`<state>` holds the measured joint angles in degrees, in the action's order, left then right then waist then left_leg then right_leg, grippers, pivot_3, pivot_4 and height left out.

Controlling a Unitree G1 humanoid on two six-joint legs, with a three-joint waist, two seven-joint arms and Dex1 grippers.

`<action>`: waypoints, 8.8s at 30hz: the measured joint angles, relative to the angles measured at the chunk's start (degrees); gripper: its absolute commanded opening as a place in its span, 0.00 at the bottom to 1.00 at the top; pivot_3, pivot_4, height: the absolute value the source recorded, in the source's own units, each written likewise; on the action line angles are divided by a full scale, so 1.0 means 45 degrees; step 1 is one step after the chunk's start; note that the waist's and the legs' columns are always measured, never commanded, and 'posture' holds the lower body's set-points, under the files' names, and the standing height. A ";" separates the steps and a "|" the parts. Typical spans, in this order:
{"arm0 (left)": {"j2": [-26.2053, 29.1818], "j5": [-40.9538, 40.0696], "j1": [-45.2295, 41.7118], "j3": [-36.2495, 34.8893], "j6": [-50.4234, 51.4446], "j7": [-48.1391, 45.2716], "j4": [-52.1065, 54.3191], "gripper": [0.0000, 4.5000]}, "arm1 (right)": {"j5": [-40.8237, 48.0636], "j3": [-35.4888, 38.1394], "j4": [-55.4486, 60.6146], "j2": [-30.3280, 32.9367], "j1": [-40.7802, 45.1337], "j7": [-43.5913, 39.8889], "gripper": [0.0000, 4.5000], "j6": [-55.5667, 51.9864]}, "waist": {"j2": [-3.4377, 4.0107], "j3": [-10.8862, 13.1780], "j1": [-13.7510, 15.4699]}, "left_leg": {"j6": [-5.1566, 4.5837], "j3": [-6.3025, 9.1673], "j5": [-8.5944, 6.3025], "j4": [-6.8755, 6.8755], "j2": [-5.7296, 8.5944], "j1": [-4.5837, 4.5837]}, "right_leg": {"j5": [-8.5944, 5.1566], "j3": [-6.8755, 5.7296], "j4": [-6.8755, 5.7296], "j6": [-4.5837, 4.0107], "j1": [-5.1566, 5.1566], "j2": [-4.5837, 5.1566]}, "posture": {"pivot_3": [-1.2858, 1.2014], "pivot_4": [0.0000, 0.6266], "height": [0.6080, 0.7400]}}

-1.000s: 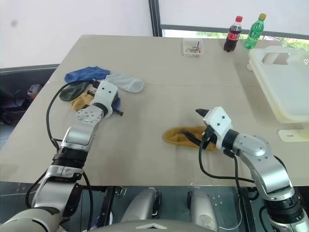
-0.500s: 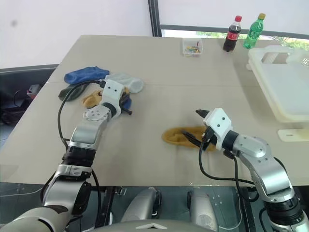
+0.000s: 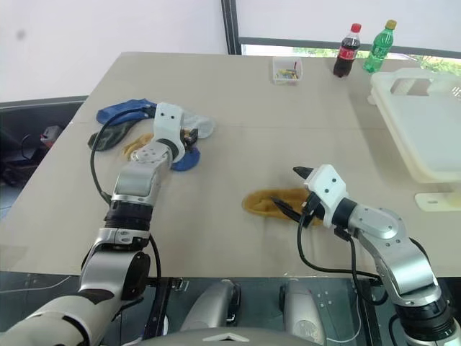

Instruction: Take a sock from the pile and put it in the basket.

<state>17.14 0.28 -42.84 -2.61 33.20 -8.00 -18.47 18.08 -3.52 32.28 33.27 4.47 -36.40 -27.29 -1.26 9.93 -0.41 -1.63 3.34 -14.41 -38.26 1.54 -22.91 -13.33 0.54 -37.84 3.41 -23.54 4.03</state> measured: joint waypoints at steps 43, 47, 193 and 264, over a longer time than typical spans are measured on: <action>-0.1942 0.0687 -0.1104 -0.0644 0.5923 0.3670 0.1628 0.01 | -0.0413 -0.0043 0.0099 0.0027 -0.0208 0.0185 1.00 0.0033 | -0.0006 0.0003 0.0000 | 0.0031 0.0004 0.0017 0.0000 0.0030 0.0000 | 0.0001 0.0004 -0.0003 0.0002 -0.0001 0.0002 | 0.52 0.24 1.00; -0.1921 0.0719 -0.1101 -0.0647 0.5727 0.3703 0.1466 0.01 | -0.0415 -0.0043 0.0101 0.0027 -0.0257 0.0198 1.00 0.0033 | -0.0005 0.0003 0.0001 | 0.0030 0.0004 0.0017 0.0000 0.0030 0.0000 | 0.0001 0.0005 -0.0003 0.0002 -0.0001 0.0003 | 0.52 0.24 1.00; 0.0092 -0.4061 0.0919 0.3778 0.5200 -0.4296 0.3849 0.01 | -0.0457 0.0386 0.0791 0.0229 -0.1166 0.0600 1.00 -0.0217 | 0.0016 0.0021 0.0181 | 0.0003 -0.0027 0.0003 -0.0009 -0.0012 0.0007 | -0.0002 0.0032 0.0005 0.0000 0.0003 -0.0011 | 0.52 0.24 1.00; 0.0719 -0.4474 0.0632 0.0107 0.3174 -0.6759 0.0435 0.00 | -0.1060 0.0179 -0.4244 0.0110 0.2260 0.0448 0.61 -0.0944 | 0.0036 0.0023 -0.0090 | 0.0002 -0.0015 0.0004 -0.0004 0.0029 0.0005 | 0.0004 0.0030 -0.0012 0.0007 -0.0008 -0.0002 | 0.52 0.24 1.00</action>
<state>20.38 -19.85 -40.00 -2.13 47.48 -38.41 -16.51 13.31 -2.71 13.18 33.77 14.64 -34.38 -31.54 -1.10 10.04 -0.81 -1.63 3.27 -14.39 -38.28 1.67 -22.89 -13.31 0.67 -37.89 3.44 -23.57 4.02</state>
